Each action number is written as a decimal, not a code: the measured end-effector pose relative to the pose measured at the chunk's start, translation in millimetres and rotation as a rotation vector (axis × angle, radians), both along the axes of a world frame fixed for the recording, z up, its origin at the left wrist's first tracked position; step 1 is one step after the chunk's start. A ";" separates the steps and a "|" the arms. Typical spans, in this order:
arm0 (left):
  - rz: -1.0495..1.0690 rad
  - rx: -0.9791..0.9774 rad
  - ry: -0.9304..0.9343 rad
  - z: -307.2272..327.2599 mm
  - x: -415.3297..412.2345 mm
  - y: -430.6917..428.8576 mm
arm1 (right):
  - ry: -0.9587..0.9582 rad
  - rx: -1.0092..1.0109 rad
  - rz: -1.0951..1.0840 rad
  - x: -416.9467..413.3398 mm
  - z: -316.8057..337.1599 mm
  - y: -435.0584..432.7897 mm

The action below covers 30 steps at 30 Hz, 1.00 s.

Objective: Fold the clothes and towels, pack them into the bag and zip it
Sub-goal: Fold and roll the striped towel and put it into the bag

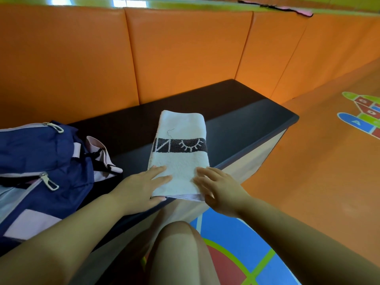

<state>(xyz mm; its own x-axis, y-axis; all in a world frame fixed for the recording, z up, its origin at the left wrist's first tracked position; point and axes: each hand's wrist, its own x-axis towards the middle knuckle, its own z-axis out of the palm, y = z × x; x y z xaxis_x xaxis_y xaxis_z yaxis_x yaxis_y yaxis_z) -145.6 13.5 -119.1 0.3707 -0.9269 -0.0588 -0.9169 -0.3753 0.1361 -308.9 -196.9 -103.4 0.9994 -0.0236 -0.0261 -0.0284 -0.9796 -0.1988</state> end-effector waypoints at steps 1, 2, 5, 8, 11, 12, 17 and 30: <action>0.010 -0.032 0.013 -1.7 -2.1 2.7 | 0.044 -0.011 0.009 -0.6 1.0 -1.8; 0.015 -0.059 0.021 -4.1 -3.5 4.4 | 0.088 -0.035 0.015 -1.1 1.5 -3.4; 0.009 -0.094 0.029 0.3 -8.3 5.9 | 0.147 -0.113 0.024 0.2 2.8 -4.0; -0.049 -0.054 -0.058 1.6 -5.9 3.9 | 0.143 -0.111 0.009 2.0 3.3 -0.3; -0.019 0.064 -0.001 9.3 -9.2 3.2 | 0.133 -0.102 0.000 2.2 1.4 1.0; 0.003 0.099 0.025 11.7 -9.3 3.1 | 0.130 -0.110 0.004 1.6 0.7 1.0; 0.052 -0.082 0.143 25.4 -12.3 9.2 | 0.070 -0.064 -0.003 -3.4 1.3 -0.9; 0.387 -0.846 0.897 72.5 3.5 8.3 | -0.124 0.892 -0.311 21.6 32.3 0.0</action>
